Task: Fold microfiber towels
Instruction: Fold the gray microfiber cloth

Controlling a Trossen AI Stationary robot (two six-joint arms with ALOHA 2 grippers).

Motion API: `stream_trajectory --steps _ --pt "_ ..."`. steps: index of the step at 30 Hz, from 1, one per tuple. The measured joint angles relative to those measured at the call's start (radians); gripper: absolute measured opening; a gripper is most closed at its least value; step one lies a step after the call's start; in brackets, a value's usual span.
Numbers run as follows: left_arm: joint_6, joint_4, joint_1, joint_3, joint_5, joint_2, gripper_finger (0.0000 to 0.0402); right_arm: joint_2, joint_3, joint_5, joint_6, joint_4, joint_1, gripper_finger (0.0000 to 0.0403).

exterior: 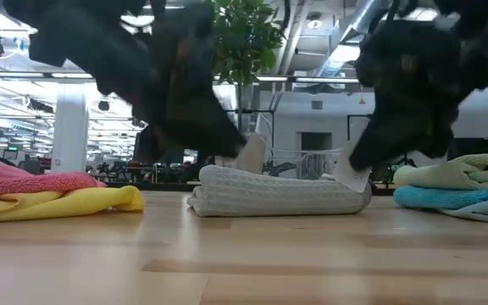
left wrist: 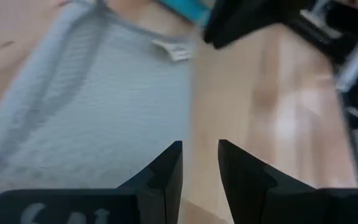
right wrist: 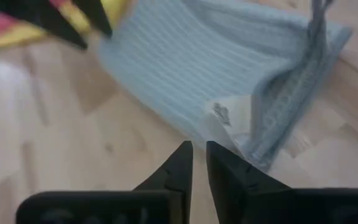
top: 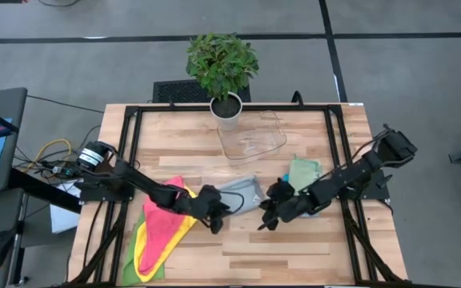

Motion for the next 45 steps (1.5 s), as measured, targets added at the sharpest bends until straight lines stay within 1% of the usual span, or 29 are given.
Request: stream_trajectory --steps 8,14,17,21,28,33,37,39,43,45 --pt "-0.008 -0.091 0.053 0.000 -0.006 0.007 0.0093 0.102 0.000 -0.056 0.013 -0.006 -0.092 0.0066" --pt "-0.015 -0.169 0.074 0.000 -0.038 0.007 0.0093 0.104 0.001 -0.070 0.008 -0.013 -0.141 0.0065" --pt "-0.022 -0.198 0.078 0.000 -0.084 0.007 0.0093 0.095 0.001 -0.083 0.000 -0.016 -0.155 0.0065" --pt "-0.032 -0.229 0.090 0.000 -0.101 0.007 0.0093 0.056 0.000 -0.087 -0.020 -0.018 -0.160 0.0065" --pt "-0.084 -0.227 0.105 -0.027 -0.122 0.006 0.0093 -0.077 0.001 -0.085 -0.075 -0.039 -0.165 0.0065" --pt "-0.142 -0.227 0.105 -0.053 -0.161 0.006 0.0093 -0.112 0.001 -0.079 -0.144 -0.040 -0.151 0.0065" --pt "-0.161 -0.230 0.106 -0.061 -0.160 0.008 0.0093 -0.053 0.001 -0.080 -0.182 -0.036 -0.149 0.0065" --pt "-0.158 -0.218 0.109 -0.060 -0.154 0.027 0.0093 -0.013 0.000 -0.079 -0.212 0.000 -0.152 0.0065" --pt "-0.207 -0.181 0.120 -0.055 -0.101 0.064 0.0093 0.049 0.000 -0.082 -0.236 0.046 -0.178 0.0065" --pt "-0.229 -0.170 0.120 -0.054 -0.097 0.066 0.0093 0.083 0.001 -0.081 -0.237 0.045 -0.194 0.0065"
